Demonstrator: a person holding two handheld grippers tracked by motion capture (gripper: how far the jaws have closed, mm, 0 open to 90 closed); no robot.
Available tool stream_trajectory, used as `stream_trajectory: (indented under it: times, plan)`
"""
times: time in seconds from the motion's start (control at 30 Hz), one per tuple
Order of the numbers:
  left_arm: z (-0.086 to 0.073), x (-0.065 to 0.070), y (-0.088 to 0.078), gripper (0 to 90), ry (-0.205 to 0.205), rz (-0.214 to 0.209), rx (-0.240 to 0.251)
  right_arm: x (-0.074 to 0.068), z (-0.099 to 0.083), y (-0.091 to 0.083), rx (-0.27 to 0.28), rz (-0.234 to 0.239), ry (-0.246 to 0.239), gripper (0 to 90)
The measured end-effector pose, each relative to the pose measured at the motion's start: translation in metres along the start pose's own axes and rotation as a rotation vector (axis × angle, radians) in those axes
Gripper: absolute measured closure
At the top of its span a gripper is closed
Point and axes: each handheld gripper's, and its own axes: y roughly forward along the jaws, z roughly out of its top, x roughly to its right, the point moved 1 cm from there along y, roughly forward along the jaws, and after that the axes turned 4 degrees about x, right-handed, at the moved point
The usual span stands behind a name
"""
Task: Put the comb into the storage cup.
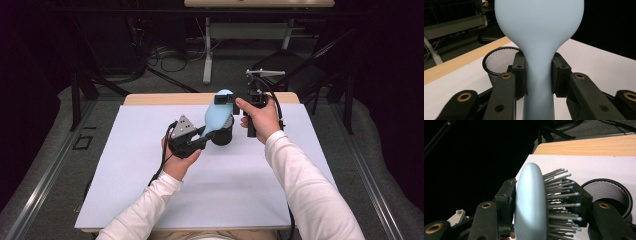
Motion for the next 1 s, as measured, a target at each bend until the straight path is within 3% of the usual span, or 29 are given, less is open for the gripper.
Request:
stream_trajectory:
  times: [1.0]
  plan:
    - [-0.0018,-0.0013,0.0015,69.4,-0.012,-0.01,0.001,0.0007,-0.0003,0.0006,-0.006,0.023,0.04,49.1]
